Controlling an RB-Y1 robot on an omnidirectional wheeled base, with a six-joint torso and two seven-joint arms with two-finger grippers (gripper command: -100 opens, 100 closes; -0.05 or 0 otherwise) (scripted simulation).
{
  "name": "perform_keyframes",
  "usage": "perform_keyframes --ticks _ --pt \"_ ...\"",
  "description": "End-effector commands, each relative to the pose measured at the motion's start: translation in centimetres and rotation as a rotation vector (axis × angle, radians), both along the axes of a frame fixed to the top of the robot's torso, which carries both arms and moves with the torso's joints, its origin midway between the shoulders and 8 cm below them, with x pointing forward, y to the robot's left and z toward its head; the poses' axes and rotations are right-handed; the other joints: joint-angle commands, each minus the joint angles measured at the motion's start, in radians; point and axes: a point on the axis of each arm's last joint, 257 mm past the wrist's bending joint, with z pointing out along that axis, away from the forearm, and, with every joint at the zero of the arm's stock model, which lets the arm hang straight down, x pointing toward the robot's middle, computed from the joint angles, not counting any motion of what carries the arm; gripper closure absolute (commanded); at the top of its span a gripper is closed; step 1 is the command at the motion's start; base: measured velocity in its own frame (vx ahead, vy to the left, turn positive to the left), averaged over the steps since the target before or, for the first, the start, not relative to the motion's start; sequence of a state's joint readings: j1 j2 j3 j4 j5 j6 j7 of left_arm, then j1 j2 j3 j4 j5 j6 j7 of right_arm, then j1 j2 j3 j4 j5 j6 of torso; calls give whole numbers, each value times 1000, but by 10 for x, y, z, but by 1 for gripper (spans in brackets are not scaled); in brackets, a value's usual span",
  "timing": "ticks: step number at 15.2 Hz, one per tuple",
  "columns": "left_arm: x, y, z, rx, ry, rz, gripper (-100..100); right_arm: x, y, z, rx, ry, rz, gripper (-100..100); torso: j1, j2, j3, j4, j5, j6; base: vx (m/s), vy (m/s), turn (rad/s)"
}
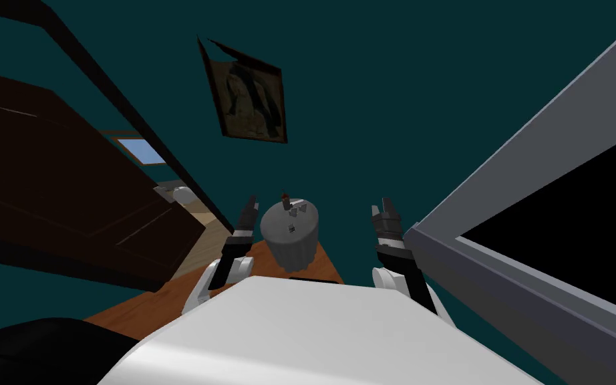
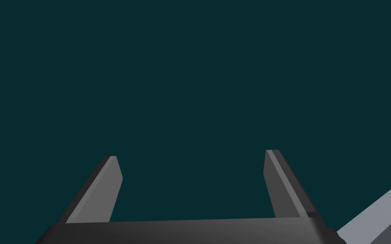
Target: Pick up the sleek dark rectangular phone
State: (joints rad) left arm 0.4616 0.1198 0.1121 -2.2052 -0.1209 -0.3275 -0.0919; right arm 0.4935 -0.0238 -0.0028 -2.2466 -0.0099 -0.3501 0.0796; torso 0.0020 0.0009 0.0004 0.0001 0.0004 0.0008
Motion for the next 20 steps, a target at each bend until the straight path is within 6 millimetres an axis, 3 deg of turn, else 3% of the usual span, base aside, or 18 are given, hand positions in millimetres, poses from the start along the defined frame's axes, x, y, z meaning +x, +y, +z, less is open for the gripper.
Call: perform_keyframes --ticks 1,8,10,18,20 --pt "8 8 -15 19 45 14 -100 0 0 0 0 0 0 0 0 0 0 0 0 0 -22 21 -173" --pt "45 51 -63 73 213 97 -100 0 0 0 0 0 0 0 0 0 0 0 0 0 -20 18 -166" --pt "46 54 -73 68 236 103 -100 0 0 0 0 0 0 0 0 0 0 0 0 0 -18 22 -118" --pt "77 117 -141 72 458 224 -100 0 0 0 0 0 0 0 1 0 0 0 0 0 -21 24 -204" --pt "84 128 -148 72 491 247 -100 0 0 0 0 0 0 0 0 0 0 0 0 -1 -15 17 -131"
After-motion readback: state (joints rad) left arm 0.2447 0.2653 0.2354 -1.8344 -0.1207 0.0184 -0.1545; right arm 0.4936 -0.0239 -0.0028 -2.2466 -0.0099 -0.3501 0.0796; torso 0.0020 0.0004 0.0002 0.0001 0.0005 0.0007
